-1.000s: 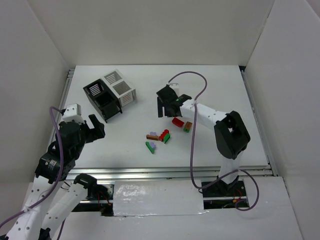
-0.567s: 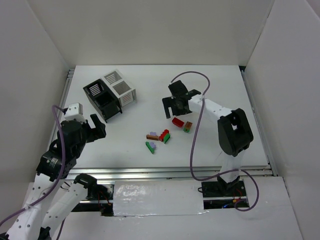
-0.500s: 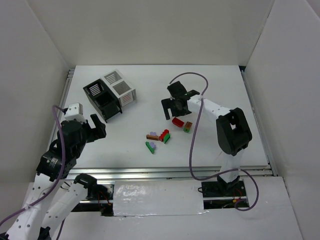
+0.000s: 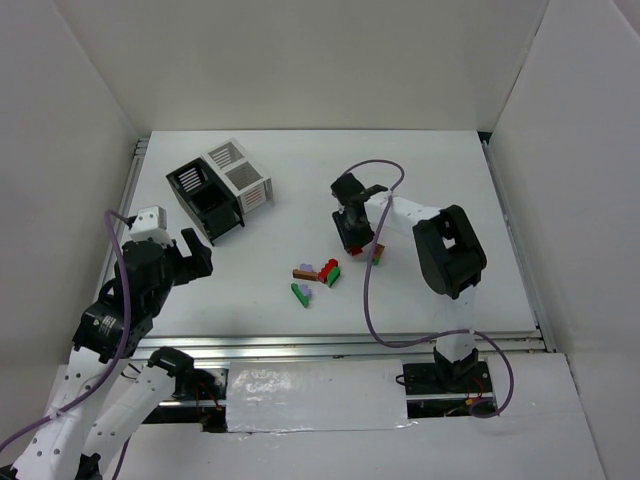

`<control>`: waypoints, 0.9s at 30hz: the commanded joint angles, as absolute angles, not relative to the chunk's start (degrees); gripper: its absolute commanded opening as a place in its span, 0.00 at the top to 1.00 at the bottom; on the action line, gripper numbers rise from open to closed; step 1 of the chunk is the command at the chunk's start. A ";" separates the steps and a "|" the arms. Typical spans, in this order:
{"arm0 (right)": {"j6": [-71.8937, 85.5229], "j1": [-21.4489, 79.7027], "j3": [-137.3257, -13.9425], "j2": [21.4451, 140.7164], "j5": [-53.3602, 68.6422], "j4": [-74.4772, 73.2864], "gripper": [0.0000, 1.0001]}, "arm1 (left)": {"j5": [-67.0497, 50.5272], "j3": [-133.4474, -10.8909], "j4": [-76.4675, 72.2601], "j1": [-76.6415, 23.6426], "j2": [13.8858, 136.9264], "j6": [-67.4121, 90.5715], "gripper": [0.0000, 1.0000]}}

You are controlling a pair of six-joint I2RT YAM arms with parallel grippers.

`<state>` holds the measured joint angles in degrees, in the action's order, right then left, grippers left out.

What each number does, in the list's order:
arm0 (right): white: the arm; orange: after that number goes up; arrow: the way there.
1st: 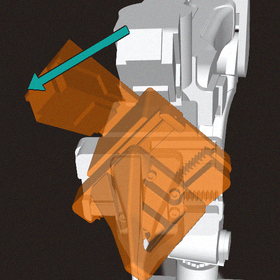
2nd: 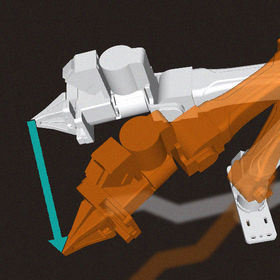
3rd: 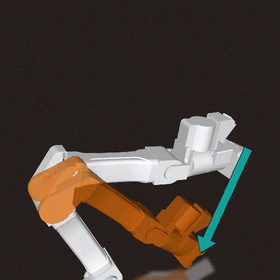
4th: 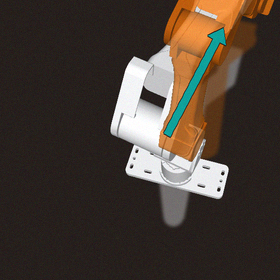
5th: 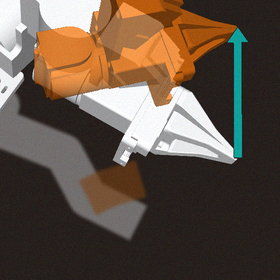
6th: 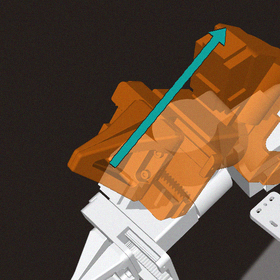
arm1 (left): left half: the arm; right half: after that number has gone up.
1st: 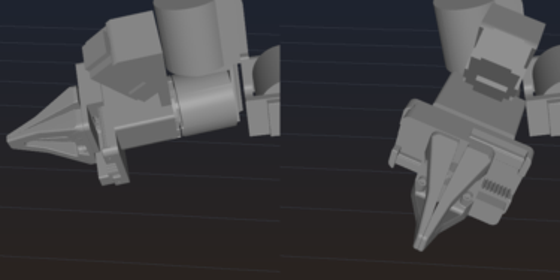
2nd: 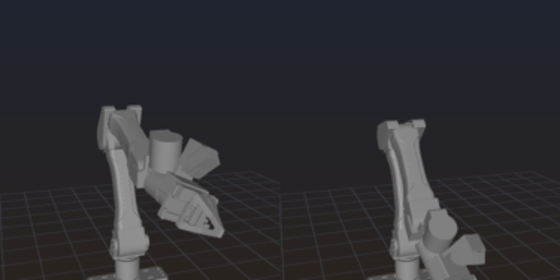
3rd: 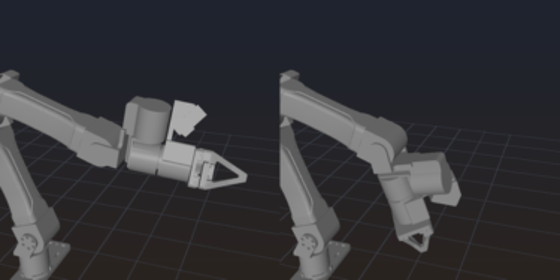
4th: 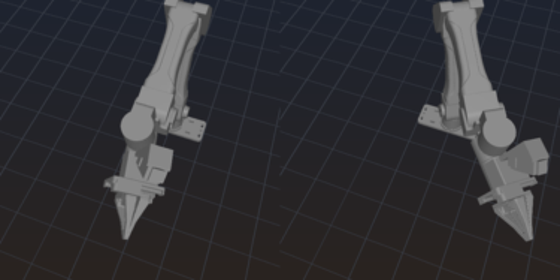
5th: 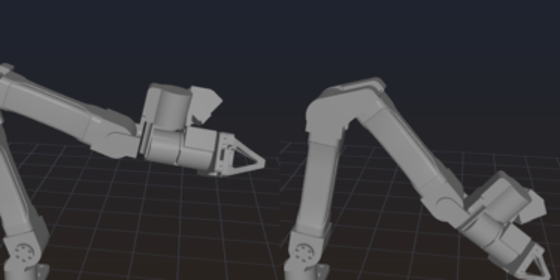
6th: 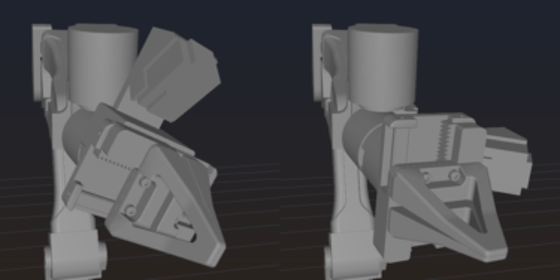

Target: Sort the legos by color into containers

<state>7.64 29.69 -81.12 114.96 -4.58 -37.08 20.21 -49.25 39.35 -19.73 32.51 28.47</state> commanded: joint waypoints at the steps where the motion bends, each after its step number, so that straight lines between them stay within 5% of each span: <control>1: 8.87 29.53 -82.61 115.31 -7.03 -37.44 0.63 | 19.60 -49.13 36.91 -20.04 32.26 27.25 0.00; 4: 11.85 29.44 -84.98 115.66 -10.70 -37.00 1.00 | 19.69 -49.22 37.00 -20.04 32.08 27.33 0.00; 12: 20.11 30.67 -88.68 108.74 -8.01 -32.00 1.00 | 19.78 -49.22 37.00 -20.04 31.91 27.33 0.00; 19: 27.58 33.75 -88.59 102.57 3.32 -12.27 1.00 | 19.77 -49.22 37.00 -20.13 31.82 27.33 0.00; 27: 35.50 35.51 -101.46 113.10 6.68 4.49 1.00 | 21.27 -49.31 37.53 -20.13 30.85 28.04 0.00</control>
<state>30.70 35.16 -92.77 107.94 4.80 -5.17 20.34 -49.25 39.40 -19.81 32.08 28.51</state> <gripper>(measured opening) 0.439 0.994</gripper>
